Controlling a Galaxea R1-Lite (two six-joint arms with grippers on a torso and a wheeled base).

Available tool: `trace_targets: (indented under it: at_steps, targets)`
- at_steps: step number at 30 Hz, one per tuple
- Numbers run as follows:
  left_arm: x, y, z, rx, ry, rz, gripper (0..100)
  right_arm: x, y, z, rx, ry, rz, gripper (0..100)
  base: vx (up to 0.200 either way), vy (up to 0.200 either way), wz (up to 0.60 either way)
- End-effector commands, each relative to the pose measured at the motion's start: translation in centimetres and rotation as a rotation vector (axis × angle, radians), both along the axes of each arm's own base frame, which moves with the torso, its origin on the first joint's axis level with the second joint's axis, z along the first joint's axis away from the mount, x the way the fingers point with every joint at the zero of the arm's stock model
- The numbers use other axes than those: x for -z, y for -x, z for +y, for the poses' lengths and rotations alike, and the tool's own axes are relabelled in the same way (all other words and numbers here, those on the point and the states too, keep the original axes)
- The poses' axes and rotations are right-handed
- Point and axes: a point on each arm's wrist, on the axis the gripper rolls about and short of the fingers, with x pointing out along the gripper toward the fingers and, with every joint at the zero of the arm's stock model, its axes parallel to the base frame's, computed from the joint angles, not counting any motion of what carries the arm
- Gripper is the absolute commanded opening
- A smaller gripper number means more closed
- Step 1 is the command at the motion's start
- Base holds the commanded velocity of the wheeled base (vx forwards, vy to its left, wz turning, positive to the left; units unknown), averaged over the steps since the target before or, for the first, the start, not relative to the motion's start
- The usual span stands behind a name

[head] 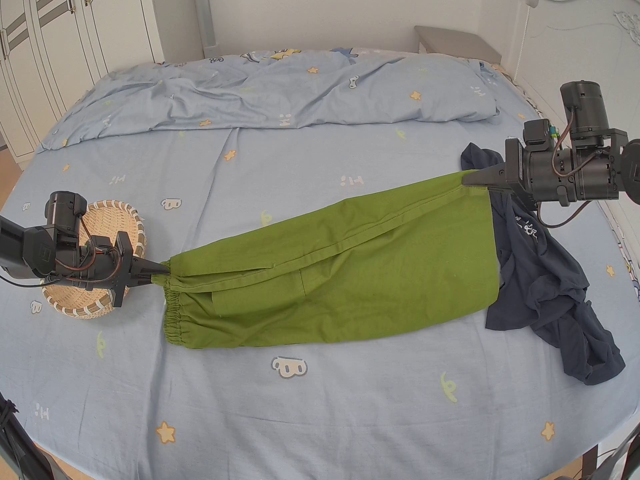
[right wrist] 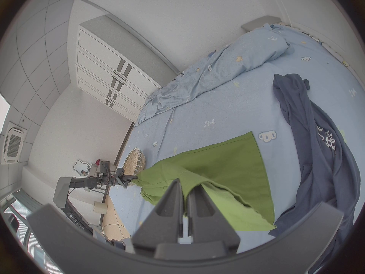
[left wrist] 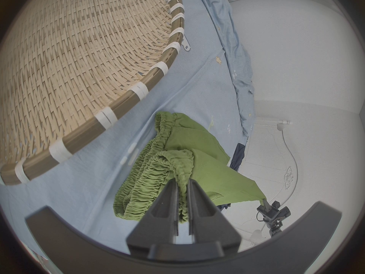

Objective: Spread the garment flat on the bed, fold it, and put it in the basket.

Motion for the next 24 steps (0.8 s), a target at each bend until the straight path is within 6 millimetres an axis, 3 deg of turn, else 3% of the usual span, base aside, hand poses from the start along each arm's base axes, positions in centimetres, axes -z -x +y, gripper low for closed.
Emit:
trace_targets:
  at_steps: [1, 5, 12, 24]
  targets:
    - [-0.1, 0.0, -0.1, 0.002, 0.001, -0.003, 0, -1.0, 2.6, 0.4, -0.021, 0.000, -0.027, 0, 0.000, 0.000, 0.00]
    - [-0.2, 0.1, -0.1, 0.004, 0.001, -0.005, 0, -2.0, 4.4, 0.4, -0.033, -0.005, -0.060, 0, 0.000, 0.000, 0.00]
    - [-0.2, 0.1, 0.0, 0.000, 0.001, -0.007, 0, -2.0, 3.8, 0.0, -0.016, -0.006, -0.066, 0, 0.000, 0.000, 0.00]
    - [-0.3, -0.2, 0.2, -0.003, -0.001, -0.015, 0, 2.5, -1.7, -0.8, 0.043, 0.011, 0.017, 0, 0.000, 0.000, 0.00]
